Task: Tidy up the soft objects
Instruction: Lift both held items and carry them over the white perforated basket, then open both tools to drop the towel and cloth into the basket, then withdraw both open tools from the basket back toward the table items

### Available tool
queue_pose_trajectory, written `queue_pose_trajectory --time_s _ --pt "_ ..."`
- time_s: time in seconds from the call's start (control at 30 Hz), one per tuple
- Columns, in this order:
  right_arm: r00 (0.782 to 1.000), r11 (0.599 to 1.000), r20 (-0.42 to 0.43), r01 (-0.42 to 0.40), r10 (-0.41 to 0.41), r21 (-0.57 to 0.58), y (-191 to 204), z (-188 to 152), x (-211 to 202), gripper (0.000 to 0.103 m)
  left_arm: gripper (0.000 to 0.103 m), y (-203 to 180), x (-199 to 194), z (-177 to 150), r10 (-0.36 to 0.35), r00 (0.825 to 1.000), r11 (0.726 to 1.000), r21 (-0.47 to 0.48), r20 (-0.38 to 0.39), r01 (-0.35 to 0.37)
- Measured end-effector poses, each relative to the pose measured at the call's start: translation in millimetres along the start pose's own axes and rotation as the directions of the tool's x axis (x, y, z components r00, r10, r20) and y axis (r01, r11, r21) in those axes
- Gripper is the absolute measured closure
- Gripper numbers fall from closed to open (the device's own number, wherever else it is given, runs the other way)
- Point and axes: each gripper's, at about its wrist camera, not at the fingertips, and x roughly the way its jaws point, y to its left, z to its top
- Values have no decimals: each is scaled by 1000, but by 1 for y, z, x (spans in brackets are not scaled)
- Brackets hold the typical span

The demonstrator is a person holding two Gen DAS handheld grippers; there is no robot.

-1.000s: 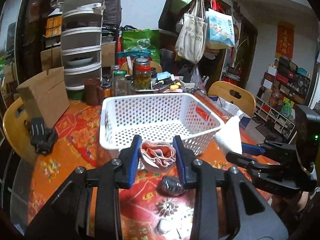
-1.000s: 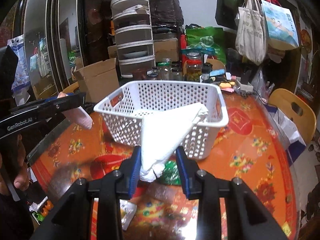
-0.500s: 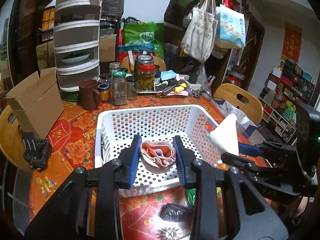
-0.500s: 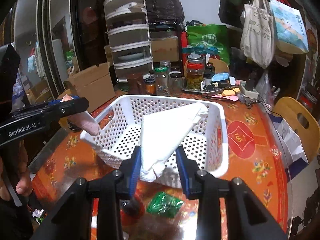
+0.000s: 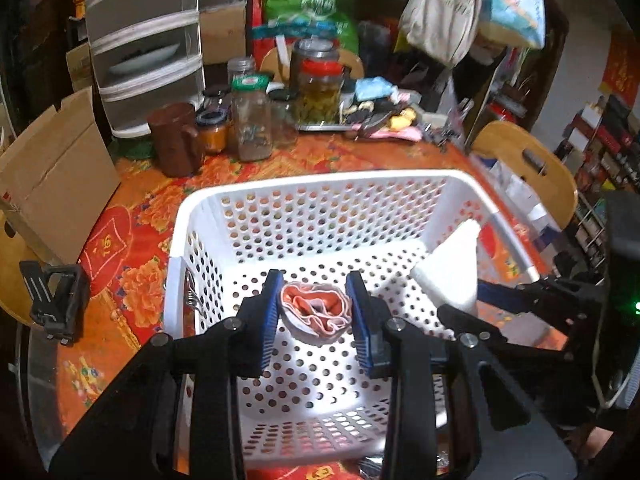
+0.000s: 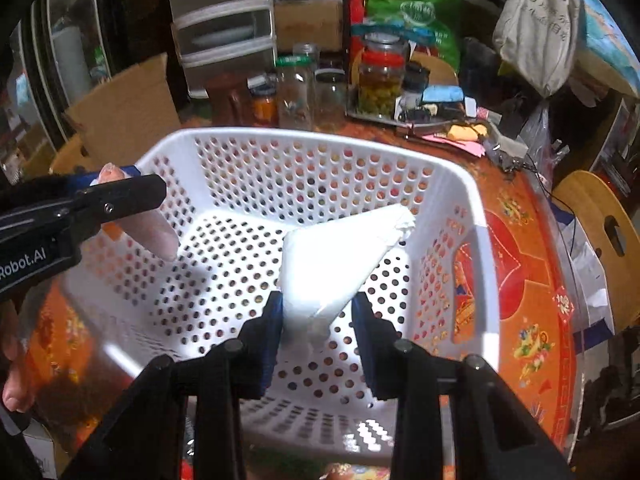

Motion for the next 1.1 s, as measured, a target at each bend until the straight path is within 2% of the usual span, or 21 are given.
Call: queue_pose_trajectory --time_s 0.27,0.53,0.6,0.67,0.73,0.8,0.87,0.9,0.93,1.0,1.07,1.1 --pt "996 998 -74 42 -46 -45 6 10 27 69 73 3 41 3 22 996 1000 -3 -91 -23" --pt "993 1000 -112 17 -20 -24 4 8 38 69 73 10 52 -5 5 992 1000 -26 -129 -9" --pt "994 1000 -110 13 -15 -20 3 8 38 63 73 11 51 -6 1 992 1000 -31 -124 -5" --pt "994 1000 -104 12 -14 -19 3 8 37 50 73 12 50 -7 -5 993 1000 -31 -122 2" --pt "995 1000 -100 10 -12 -20 3 9 35 42 73 12 49 -7 -6 993 999 -35 -118 2" --pt "996 1000 -89 10 -12 -18 3 9 33 41 72 13 47 -7 -13 993 999 -41 -114 8" --pt "997 1000 -77 8 -9 -15 3 9 30 39 67 12 42 -7 -21 994 999 -43 -107 17" --pt "997 1000 -74 8 -9 -15 2 9 28 38 55 12 39 -7 -23 994 999 -43 -102 18" --pt "998 1000 -69 9 -10 -14 2 8 27 36 39 12 34 -6 -24 996 999 -45 -90 20" --pt "998 1000 -56 9 -9 -8 0 7 20 29 22 12 24 -6 -23 998 999 -46 -61 20" --pt "999 1000 -35 10 -10 -4 -1 6 12 20 18 11 12 -5 -21 999 999 -41 -29 20" --pt "1000 1000 -25 13 -13 -4 -2 6 7 19 15 10 5 -5 -22 1000 999 -39 -15 22"
